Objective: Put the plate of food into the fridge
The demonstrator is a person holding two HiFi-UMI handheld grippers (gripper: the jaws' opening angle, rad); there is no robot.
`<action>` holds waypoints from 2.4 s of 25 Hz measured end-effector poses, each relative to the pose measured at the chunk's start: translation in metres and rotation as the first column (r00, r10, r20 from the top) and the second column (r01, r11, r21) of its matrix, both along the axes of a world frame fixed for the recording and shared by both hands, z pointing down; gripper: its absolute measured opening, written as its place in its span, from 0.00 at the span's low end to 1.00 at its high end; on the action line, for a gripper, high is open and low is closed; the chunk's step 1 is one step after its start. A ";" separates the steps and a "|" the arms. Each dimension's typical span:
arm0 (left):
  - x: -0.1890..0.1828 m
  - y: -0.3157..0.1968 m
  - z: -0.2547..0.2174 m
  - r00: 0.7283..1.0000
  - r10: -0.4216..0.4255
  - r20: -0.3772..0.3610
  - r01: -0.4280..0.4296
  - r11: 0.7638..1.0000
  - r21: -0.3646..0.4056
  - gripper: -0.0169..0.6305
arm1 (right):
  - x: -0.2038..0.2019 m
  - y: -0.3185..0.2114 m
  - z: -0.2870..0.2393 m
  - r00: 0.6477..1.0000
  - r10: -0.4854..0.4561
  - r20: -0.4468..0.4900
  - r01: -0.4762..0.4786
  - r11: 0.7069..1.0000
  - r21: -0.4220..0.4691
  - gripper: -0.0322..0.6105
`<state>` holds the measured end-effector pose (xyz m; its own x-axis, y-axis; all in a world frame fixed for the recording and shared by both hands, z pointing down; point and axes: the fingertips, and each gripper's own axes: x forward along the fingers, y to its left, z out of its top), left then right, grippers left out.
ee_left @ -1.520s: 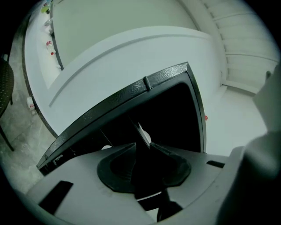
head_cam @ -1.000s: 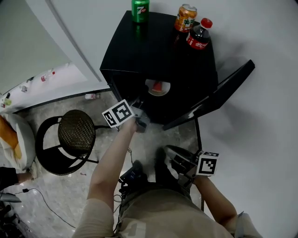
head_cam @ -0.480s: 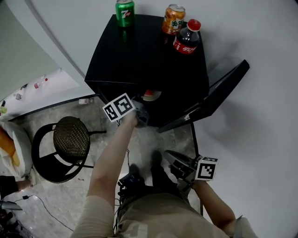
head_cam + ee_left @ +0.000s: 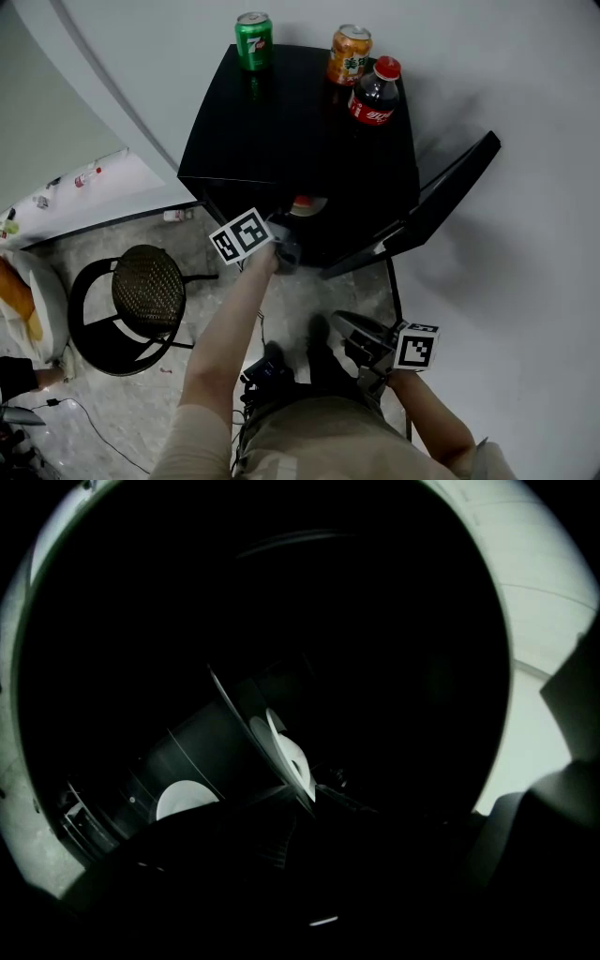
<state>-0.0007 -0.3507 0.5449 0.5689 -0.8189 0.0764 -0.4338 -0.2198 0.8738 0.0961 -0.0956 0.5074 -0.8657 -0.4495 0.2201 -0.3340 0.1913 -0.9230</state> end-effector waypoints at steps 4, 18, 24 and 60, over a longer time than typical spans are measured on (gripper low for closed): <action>-0.010 0.021 -0.006 1.000 0.014 0.005 -0.014 1.000 0.012 0.13 | -0.008 0.001 -0.004 1.000 -0.018 -0.001 0.018 1.000 0.018 0.08; -0.076 0.120 -0.008 0.992 0.098 0.076 -0.099 0.995 0.012 0.04 | -0.059 0.020 -0.022 0.987 -0.143 -0.078 0.152 0.979 0.132 0.08; -0.085 0.164 -0.024 0.949 0.198 0.244 -0.217 0.975 0.054 0.04 | -0.084 0.033 -0.030 0.963 -0.218 -0.158 0.249 0.944 0.218 0.08; -0.144 0.322 -0.100 0.840 0.096 0.533 -0.301 0.901 0.312 0.04 | -0.137 0.111 -0.068 0.958 -0.142 -0.250 0.235 0.889 0.394 0.08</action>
<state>-0.1448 -0.0291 0.4444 0.6902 -0.7156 0.1077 -0.6921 -0.6093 0.3869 -0.0410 0.0152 0.4391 -0.8982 -0.3721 0.2341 -0.4282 0.6199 -0.6575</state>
